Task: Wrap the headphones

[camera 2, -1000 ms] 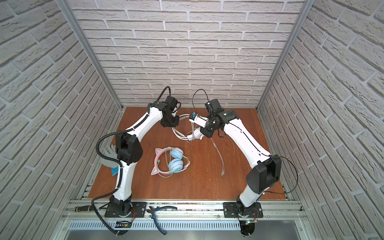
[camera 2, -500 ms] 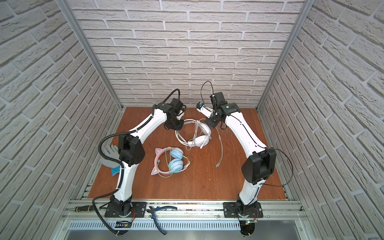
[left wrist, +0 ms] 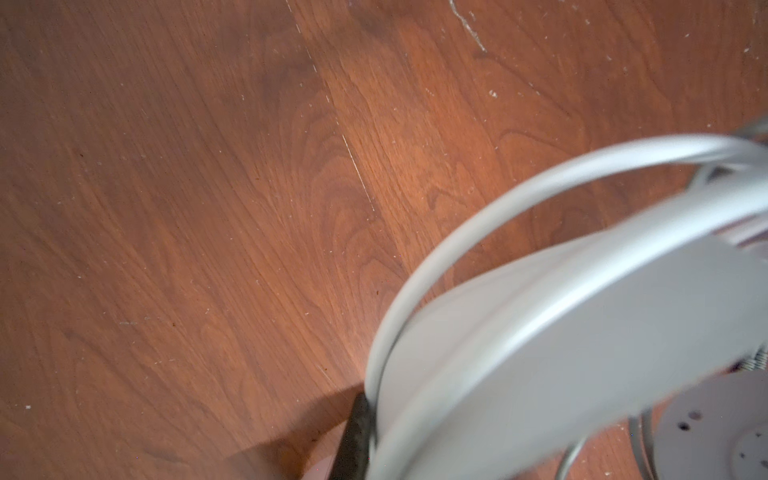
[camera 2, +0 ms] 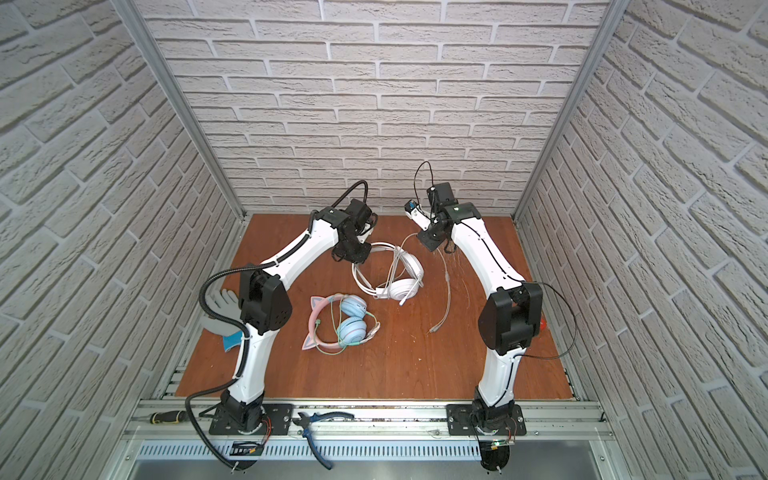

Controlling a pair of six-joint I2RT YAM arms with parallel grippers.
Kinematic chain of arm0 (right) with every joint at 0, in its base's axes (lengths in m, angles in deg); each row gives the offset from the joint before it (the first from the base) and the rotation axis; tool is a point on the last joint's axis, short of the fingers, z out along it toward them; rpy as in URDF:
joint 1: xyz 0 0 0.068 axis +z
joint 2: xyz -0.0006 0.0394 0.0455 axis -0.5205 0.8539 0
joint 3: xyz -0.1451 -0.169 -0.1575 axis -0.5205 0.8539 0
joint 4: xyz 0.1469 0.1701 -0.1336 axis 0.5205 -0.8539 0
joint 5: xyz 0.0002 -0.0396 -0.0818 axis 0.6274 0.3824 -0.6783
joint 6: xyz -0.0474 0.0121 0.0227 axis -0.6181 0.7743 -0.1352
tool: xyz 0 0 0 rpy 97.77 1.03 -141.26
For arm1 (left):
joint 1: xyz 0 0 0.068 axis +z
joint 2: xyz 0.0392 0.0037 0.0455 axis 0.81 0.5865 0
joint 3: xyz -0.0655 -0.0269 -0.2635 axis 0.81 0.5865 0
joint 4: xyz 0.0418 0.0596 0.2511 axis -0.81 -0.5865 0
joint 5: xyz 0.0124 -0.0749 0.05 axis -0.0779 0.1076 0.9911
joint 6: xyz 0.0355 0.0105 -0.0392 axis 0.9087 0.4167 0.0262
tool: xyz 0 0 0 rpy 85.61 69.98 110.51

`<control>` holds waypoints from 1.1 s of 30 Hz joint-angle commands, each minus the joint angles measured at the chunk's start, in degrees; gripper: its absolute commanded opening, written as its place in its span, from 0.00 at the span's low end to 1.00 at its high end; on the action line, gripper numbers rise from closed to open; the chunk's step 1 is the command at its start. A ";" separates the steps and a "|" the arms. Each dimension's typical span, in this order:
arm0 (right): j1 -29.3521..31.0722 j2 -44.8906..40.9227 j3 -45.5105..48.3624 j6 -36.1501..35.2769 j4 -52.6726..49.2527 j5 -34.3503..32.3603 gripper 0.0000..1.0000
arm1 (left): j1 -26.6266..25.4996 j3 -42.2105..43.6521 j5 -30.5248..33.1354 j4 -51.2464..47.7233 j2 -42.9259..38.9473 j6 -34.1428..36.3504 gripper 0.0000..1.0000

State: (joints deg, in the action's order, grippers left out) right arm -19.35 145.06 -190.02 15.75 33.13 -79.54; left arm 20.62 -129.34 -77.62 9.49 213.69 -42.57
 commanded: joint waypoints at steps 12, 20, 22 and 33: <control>-1.24 8.25 -7.50 4.81 -1.68 6.57 0.05 | -2.43 -0.08 -1.23 -0.97 -3.65 3.09 0.00; -1.39 11.65 -8.97 6.76 -2.12 10.29 0.05 | -2.56 1.42 -3.41 0.05 -5.42 4.12 0.00; -1.53 12.63 -8.80 7.94 -2.10 11.62 0.05 | -2.60 1.97 -4.21 0.65 -6.14 4.13 0.00; -3.64 17.64 -6.14 16.63 0.83 19.45 0.09 | -1.72 8.32 -7.21 4.23 -8.67 3.49 0.00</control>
State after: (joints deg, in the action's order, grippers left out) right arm -21.89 162.26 -197.03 28.58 31.60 -63.01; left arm 18.41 -123.24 -80.63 11.06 208.66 -39.07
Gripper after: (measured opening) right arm 0.083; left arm 0.082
